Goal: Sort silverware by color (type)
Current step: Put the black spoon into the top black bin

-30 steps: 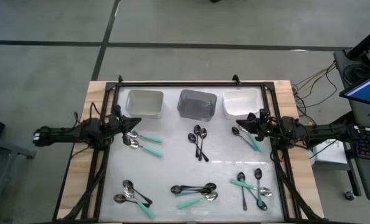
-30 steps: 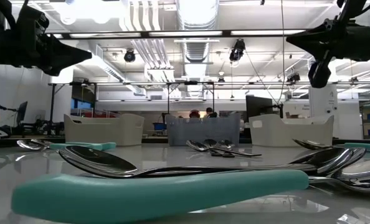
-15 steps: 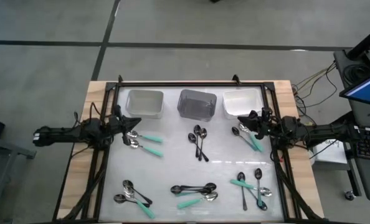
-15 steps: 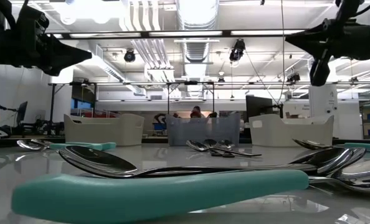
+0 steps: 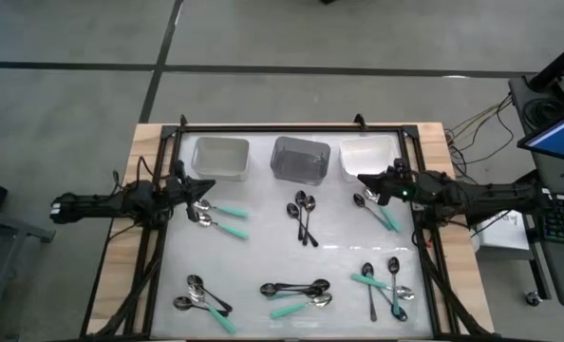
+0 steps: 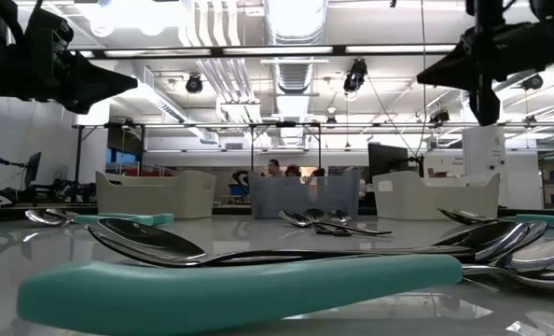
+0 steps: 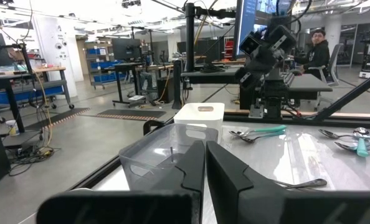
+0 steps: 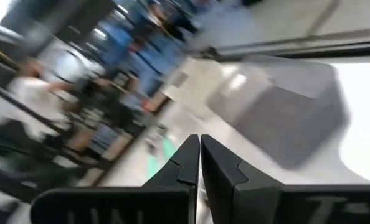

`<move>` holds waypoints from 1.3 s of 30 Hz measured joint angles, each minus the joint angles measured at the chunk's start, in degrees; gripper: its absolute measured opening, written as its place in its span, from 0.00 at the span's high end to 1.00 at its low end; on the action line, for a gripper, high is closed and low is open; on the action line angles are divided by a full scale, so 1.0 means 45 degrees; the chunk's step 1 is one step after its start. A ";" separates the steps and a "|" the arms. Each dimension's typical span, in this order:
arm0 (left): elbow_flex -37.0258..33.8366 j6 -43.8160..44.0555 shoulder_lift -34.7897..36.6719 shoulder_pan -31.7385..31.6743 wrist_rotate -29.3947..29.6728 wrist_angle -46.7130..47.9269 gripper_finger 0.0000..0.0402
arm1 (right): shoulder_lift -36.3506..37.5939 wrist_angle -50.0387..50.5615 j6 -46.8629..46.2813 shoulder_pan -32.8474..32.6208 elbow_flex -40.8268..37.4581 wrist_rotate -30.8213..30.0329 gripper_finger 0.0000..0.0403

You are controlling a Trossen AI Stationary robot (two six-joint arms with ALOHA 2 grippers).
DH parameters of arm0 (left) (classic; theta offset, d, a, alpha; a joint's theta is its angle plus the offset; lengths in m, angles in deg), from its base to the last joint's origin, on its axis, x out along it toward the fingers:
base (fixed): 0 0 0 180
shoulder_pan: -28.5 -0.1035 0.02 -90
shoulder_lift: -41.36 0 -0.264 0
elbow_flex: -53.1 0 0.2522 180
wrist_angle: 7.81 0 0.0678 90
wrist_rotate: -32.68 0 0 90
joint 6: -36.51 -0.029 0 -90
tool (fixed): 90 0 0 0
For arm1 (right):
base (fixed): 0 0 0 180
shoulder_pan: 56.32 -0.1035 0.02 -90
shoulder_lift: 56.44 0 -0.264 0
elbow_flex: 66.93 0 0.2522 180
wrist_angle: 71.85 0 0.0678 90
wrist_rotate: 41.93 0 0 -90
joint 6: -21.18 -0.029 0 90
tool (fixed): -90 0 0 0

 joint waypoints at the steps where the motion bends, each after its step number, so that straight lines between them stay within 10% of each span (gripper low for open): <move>1: 0.0003 0.0001 -0.0001 0.0003 -0.0003 0.0004 1.00 | -0.0251 0.0762 0.0026 0.0000 0.0402 -0.0178 0.98; 9: 0.0003 -0.0004 -0.0001 0.0003 -0.0003 -0.0001 1.00 | -0.2119 0.5054 -0.1024 0.0000 0.2700 -0.1562 0.98; 39: 0.0003 0.0001 -0.0001 0.0003 -0.0003 -0.0001 1.00 | -0.4397 0.5578 -0.0125 -0.0005 0.4112 0.0696 0.88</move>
